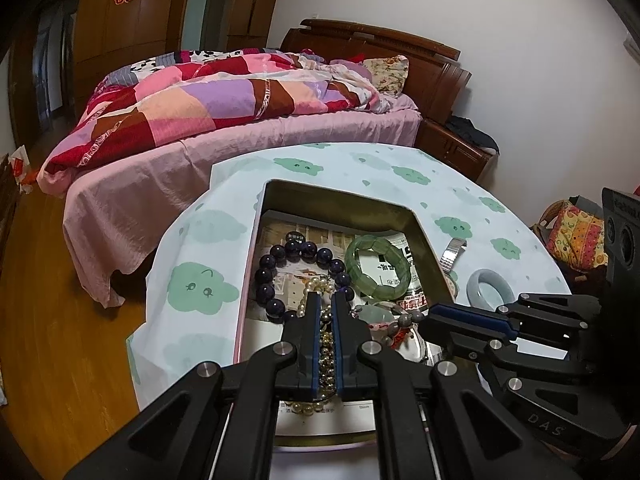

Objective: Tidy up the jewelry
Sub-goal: 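Lower both items into the tin box and open both tools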

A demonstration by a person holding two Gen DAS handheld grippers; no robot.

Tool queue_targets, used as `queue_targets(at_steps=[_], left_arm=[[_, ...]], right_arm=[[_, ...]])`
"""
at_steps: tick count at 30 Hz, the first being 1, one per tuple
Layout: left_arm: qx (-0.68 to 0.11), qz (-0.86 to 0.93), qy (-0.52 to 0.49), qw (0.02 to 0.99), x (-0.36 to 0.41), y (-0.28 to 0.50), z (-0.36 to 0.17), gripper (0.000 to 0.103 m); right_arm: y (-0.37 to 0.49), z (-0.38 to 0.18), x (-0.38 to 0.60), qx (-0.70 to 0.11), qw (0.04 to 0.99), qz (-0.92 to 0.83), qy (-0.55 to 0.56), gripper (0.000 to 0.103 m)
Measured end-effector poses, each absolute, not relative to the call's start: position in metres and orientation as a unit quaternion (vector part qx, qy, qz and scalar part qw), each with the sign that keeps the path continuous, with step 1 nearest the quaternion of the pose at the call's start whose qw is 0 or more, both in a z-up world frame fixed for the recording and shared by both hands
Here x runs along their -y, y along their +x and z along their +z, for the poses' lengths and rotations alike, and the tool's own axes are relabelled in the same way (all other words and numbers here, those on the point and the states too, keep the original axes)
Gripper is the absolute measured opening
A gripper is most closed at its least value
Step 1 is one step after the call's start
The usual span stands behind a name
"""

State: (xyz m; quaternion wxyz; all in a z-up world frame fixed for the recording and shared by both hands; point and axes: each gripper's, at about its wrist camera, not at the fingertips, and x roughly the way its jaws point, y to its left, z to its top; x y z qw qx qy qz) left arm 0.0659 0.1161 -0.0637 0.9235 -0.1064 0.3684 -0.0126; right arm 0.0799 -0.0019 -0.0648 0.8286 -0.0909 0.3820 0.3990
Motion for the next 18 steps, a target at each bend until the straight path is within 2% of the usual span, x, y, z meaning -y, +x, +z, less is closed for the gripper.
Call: queue_targets(at_steps=[3, 4, 5, 6, 7, 8, 9, 15, 18], left_arm=[[-0.37, -0.01, -0.101, 0.923, -0.113, 0.066, -0.063, 0.005], [-0.371, -0.012, -0.1, 0.923, -0.112, 0.066, -0.062, 0.006], [-0.371, -0.013, -0.099, 0.923, -0.111, 0.066, -0.062, 0.013], [-0.37, -0.012, -0.096, 0.924, -0.11, 0.066, -0.061, 0.021], [-0.368, -0.01, -0.094, 0.925, -0.109, 0.065, -0.06, 0.046], [-0.361, -0.001, -0.091, 0.928, -0.108, 0.063, -0.057, 0.067], [-0.352, 0.005, -0.089, 0.932, -0.108, 0.06, -0.055, 0.071], [-0.349, 0.006, -0.091, 0.933, -0.11, 0.059, -0.055, 0.073], [-0.353, 0.011, -0.093, 0.931, -0.109, 0.061, -0.058, 0.073]], right_arm=[[0.081, -0.066, 0.003, -0.383, 0.829, 0.397, -0.088, 0.013], [0.081, -0.066, 0.005, -0.383, 0.83, 0.396, -0.086, 0.018], [0.081, -0.066, 0.006, -0.382, 0.831, 0.395, -0.085, 0.03], [0.081, -0.065, 0.008, -0.381, 0.832, 0.395, -0.081, 0.039], [0.08, -0.063, 0.012, -0.376, 0.834, 0.395, -0.076, 0.056], [0.078, -0.06, 0.015, -0.371, 0.838, 0.393, -0.072, 0.068], [0.078, -0.058, 0.019, -0.365, 0.842, 0.392, -0.07, 0.069], [0.087, -0.057, 0.059, -0.362, 0.862, 0.35, -0.055, 0.07], [0.099, -0.067, 0.081, -0.377, 0.872, 0.307, -0.056, 0.082]])
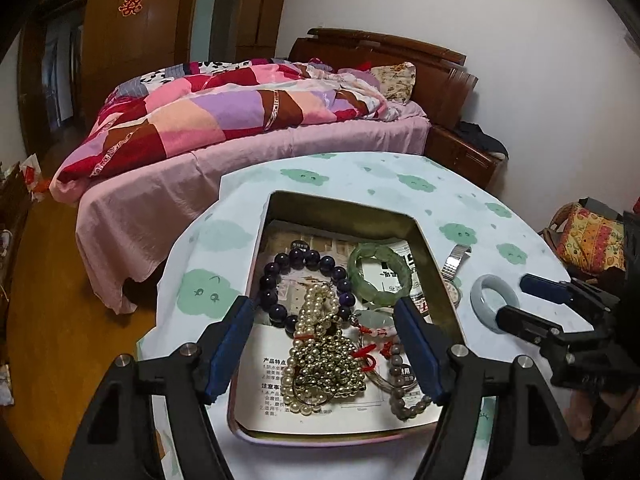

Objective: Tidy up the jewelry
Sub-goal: 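Lower both items into the tin box and open both tools, then grasp the white jade bangle with the right tool while the left tool grasps the silver watch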

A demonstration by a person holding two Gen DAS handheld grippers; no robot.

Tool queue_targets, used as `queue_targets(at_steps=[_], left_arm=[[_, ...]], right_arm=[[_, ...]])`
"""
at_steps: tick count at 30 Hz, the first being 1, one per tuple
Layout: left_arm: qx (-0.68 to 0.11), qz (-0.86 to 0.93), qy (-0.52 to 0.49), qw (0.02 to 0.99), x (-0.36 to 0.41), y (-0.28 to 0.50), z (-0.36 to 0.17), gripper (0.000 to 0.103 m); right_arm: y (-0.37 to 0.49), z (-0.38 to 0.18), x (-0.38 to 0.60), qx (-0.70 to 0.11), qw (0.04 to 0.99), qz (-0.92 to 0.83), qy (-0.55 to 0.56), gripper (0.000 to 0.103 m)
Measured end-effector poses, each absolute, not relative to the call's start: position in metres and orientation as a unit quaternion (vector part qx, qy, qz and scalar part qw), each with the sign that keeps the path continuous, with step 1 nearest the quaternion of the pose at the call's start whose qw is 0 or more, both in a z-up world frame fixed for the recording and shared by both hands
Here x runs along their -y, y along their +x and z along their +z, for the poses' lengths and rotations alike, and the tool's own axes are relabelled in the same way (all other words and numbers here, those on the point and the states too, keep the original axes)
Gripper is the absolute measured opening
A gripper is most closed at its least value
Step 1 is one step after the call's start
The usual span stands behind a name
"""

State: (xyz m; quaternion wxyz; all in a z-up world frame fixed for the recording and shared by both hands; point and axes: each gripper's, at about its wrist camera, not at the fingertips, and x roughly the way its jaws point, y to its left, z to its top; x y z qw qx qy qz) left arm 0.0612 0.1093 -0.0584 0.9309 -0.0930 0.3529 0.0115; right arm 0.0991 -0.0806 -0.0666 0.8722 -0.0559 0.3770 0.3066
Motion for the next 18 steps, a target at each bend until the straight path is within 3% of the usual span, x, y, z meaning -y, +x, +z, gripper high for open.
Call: queue_targets(at_steps=[10, 18], left_arm=[[-0.363, 0.013, -0.084, 0.928, -0.097, 0.061, -0.064, 0.073], [-0.361, 0.004, -0.08, 0.929, -0.088, 0.062, -0.061, 0.073]], right_arm=[[0.116, -0.087, 0.1, -0.412, 0.87, 0.263, -0.064, 0.096], [0.127, -0.102, 0.101, -0.44, 0.861, 0.241, -0.082, 0.096]])
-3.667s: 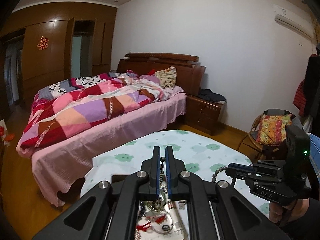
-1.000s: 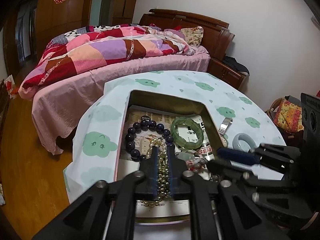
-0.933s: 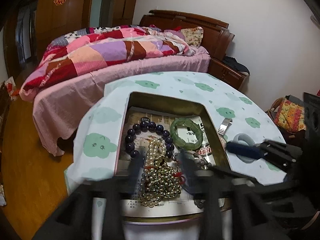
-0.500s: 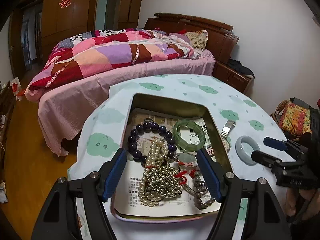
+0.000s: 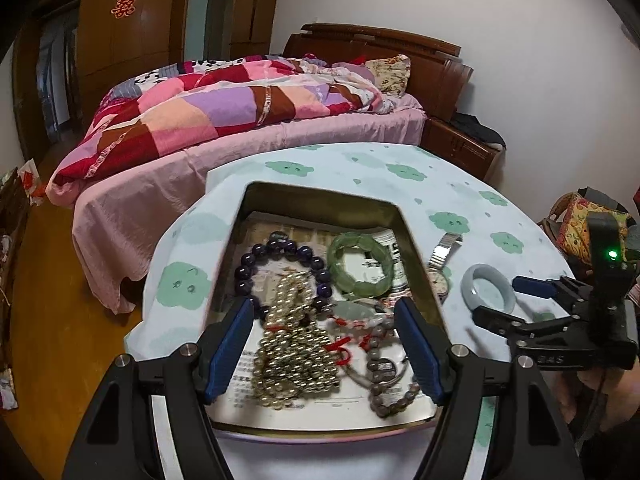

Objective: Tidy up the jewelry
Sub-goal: 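Grasp the white jade bangle with the right tool while the left tool grasps the silver watch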

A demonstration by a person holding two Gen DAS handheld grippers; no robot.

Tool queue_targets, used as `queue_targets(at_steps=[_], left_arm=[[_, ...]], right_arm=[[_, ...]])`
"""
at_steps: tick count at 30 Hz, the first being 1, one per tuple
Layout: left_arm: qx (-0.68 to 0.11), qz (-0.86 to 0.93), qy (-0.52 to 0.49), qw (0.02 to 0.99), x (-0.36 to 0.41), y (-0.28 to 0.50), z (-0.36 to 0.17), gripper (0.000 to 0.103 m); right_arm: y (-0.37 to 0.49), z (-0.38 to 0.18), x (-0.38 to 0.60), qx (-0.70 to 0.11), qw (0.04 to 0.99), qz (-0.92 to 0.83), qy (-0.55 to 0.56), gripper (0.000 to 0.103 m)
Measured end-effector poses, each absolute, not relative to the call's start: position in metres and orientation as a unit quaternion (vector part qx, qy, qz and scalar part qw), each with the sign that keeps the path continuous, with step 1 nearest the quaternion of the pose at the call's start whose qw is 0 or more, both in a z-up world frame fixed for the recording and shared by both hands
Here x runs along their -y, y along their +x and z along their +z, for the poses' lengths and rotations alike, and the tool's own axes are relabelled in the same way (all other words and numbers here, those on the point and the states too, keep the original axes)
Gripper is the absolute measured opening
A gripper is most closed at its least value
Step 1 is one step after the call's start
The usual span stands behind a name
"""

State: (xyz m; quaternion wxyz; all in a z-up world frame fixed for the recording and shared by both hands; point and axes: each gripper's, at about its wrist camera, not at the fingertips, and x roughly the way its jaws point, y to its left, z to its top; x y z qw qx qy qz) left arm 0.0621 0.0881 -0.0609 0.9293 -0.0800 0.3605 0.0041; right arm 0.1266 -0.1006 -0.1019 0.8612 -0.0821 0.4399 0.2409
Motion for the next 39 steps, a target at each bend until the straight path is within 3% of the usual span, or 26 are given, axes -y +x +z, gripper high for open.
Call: queue_targets(at_steps=[10, 12, 13, 14, 30, 31, 34, 39], left_arm=[[-0.355, -0.026, -0.055, 0.933, -0.06, 0.072, -0.052, 0.073], [-0.355, -0.03, -0.051, 0.933, -0.055, 0.073, -0.052, 0.073], [-0.356, -0.033, -0.048, 0.933, -0.052, 0.075, -0.052, 0.073], [-0.356, -0.035, -0.046, 0.933, -0.05, 0.075, -0.052, 0.073], [-0.377, -0.087, 0.016, 0.922, 0.021, 0.139, -0.058, 0.073], [-0.381, -0.091, 0.019, 0.92, 0.025, 0.143, -0.06, 0.072], [-0.408, -0.097, 0.022, 0.908, 0.034, 0.158, -0.069, 0.053], [-0.431, -0.089, 0.028, 0.898, 0.046, 0.164, -0.071, 0.052]], right_arm=[[0.138, -0.109, 0.101, -0.458, 0.854, 0.235, -0.078, 0.094], [0.138, -0.11, 0.1, -0.457, 0.855, 0.231, -0.085, 0.09], [0.137, -0.109, 0.1, -0.455, 0.857, 0.224, -0.092, 0.08], [0.137, -0.108, 0.1, -0.452, 0.858, 0.224, -0.095, 0.079], [0.154, -0.097, 0.174, -0.439, 0.884, 0.154, -0.04, 0.078], [0.153, -0.097, 0.175, -0.438, 0.885, 0.155, -0.035, 0.078], [0.153, -0.095, 0.183, -0.434, 0.887, 0.156, -0.016, 0.078], [0.152, -0.095, 0.185, -0.427, 0.89, 0.163, -0.004, 0.078]])
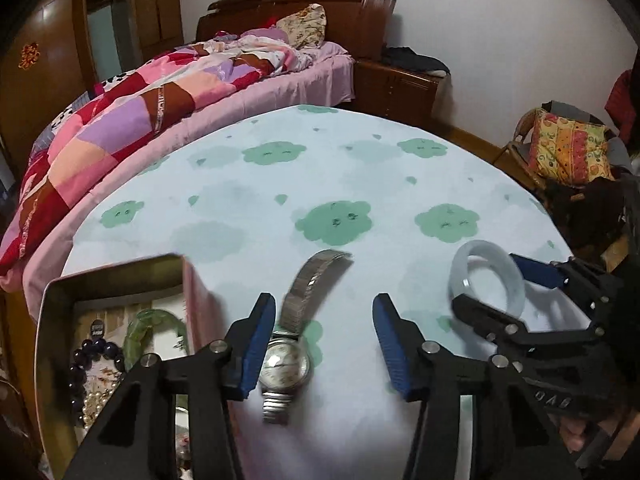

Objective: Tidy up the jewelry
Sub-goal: 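Grasp the white jade bangle with the right tool while the left tool grasps the silver watch, then lift and carry the bangle and watch over the tin box with both tools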

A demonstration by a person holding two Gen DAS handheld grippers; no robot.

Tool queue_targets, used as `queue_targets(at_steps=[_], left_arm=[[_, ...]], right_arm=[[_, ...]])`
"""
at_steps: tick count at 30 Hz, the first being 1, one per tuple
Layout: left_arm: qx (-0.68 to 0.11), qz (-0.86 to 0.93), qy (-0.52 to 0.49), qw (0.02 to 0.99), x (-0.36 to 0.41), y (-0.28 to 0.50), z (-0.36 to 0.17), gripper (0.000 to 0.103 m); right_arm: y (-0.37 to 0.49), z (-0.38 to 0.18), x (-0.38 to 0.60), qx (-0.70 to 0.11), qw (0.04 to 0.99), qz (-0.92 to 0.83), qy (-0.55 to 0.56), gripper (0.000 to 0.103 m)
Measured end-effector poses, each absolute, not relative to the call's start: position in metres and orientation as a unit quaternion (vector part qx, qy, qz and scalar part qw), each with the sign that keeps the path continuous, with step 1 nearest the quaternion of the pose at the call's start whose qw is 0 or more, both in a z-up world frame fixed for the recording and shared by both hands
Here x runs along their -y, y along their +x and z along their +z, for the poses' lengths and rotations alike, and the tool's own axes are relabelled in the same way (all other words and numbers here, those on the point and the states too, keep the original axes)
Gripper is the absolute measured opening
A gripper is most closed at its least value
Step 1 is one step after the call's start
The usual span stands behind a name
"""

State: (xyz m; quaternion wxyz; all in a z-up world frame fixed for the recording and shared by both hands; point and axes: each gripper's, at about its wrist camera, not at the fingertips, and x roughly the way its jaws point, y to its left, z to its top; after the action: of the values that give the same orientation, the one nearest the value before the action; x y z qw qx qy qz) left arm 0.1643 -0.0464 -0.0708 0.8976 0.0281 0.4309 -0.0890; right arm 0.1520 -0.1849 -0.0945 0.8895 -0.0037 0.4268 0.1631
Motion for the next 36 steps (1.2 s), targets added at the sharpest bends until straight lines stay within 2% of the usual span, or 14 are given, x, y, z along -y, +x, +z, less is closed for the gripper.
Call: queue_targets(at_steps=[18, 19, 20, 21, 24, 36], left_arm=[[-0.481, -0.017, 0.004, 0.876, 0.058, 0.202, -0.104, 0.052], [-0.479, -0.019, 0.004, 0.878, 0.058, 0.203, -0.103, 0.047], [-0.475, -0.024, 0.007, 0.88, 0.058, 0.2, -0.103, 0.032], [-0.474, -0.029, 0.008, 0.88, 0.059, 0.199, -0.102, 0.026], [-0.474, -0.05, -0.002, 0.879, 0.057, 0.194, -0.101, 0.016], [-0.405, -0.101, -0.048, 0.907, 0.047, 0.153, -0.056, 0.013]], right_arm=[[0.15, -0.093, 0.189, -0.419, 0.892, 0.168, 0.0, 0.078], [0.15, -0.093, 0.189, -0.419, 0.892, 0.168, 0.001, 0.078], [0.15, -0.093, 0.188, -0.418, 0.892, 0.168, 0.001, 0.078], [0.15, -0.093, 0.188, -0.418, 0.892, 0.169, 0.001, 0.078], [0.149, -0.093, 0.188, -0.419, 0.892, 0.168, 0.0, 0.078], [0.148, -0.09, 0.187, -0.414, 0.895, 0.169, -0.001, 0.078]])
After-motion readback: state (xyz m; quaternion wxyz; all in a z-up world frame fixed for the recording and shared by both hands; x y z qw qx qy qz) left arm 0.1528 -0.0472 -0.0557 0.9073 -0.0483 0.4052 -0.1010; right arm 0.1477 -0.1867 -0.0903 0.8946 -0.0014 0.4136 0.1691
